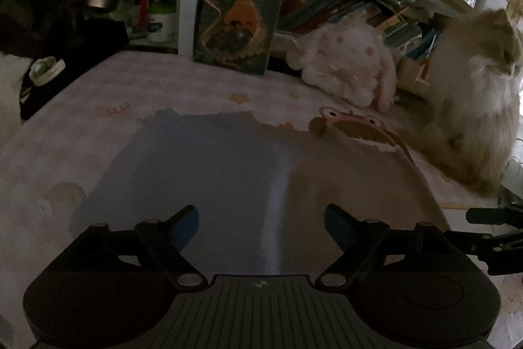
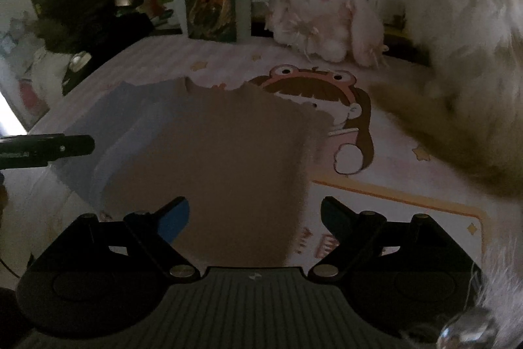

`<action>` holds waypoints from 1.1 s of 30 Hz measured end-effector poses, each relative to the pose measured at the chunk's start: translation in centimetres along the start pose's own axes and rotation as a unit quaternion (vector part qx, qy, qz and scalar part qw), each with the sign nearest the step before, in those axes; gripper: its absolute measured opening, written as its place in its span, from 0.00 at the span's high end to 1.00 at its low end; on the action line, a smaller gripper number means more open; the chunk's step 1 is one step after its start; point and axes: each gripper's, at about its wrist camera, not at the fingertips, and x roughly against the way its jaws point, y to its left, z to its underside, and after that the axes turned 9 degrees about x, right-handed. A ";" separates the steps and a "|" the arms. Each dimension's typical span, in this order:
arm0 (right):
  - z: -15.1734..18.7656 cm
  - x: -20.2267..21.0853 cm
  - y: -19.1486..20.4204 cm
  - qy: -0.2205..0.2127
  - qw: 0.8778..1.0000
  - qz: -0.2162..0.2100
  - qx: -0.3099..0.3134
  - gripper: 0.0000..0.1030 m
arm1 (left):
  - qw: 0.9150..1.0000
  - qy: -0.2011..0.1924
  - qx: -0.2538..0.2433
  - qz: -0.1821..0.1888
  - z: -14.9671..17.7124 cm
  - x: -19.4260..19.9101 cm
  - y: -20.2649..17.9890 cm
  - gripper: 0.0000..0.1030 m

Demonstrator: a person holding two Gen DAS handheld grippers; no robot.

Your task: Fold clothes

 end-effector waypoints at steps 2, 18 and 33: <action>0.6 0.4 -0.9 0.000 1.000 -0.008 0.011 0.15 | 1.000 0.002 0.006 -0.008 1.0 0.2 -1.2 0.14; 4.1 2.1 -3.8 0.007 0.996 -0.074 0.047 0.15 | 0.988 0.058 0.131 -0.051 5.6 2.2 -2.5 0.14; 3.6 2.1 -3.7 0.004 0.998 -0.056 0.035 0.15 | 0.898 -0.013 0.438 -0.038 6.1 1.6 9.1 0.16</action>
